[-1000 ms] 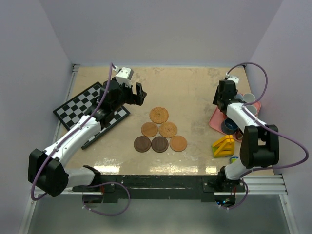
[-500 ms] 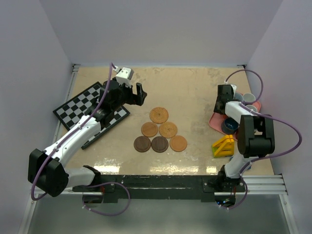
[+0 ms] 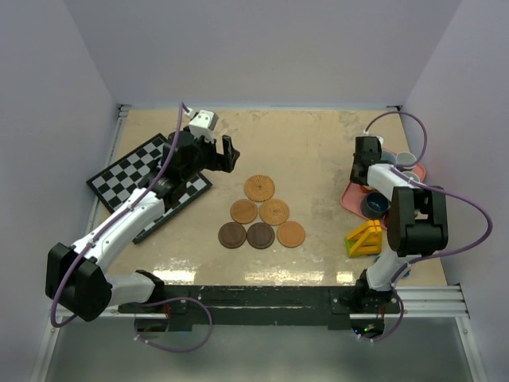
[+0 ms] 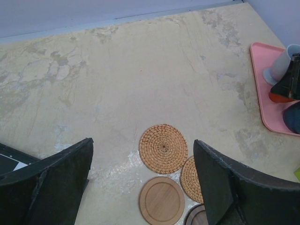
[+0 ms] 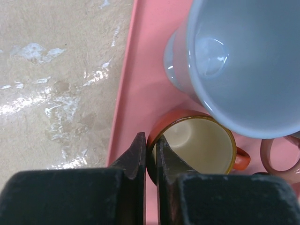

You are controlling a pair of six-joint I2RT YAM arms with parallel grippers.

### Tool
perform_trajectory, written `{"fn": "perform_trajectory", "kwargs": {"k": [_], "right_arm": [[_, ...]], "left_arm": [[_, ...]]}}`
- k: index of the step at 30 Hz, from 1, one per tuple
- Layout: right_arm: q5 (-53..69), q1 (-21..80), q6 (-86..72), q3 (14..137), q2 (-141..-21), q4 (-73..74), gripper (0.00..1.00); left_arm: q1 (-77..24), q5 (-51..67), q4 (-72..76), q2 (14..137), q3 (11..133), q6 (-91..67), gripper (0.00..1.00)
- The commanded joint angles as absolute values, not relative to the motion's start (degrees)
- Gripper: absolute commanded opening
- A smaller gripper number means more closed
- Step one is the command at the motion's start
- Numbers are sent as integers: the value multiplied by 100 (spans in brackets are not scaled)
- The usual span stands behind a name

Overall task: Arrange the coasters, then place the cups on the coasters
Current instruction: Pick up the cup from the tray.

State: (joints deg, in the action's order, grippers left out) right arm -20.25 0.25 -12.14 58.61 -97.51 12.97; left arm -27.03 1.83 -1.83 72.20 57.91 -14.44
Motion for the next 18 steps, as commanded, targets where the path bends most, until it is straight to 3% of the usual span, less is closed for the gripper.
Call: {"fn": "perform_trajectory", "kwargs": {"k": [1,12,18], "right_arm": [[-1785,18,-941,6170,-9581,1275,0],[-2232,1378,-492,6898,-9351,1775,0],[-1162,2012,-220,7400,-9308,1697,0]], "left_arm": [[-2689,97,9,7128,5897,-1477,92],[-2689,35,-150,7075,5889,-1538,92],[-2681,18,-114,6996,5862,-1494,94]]}}
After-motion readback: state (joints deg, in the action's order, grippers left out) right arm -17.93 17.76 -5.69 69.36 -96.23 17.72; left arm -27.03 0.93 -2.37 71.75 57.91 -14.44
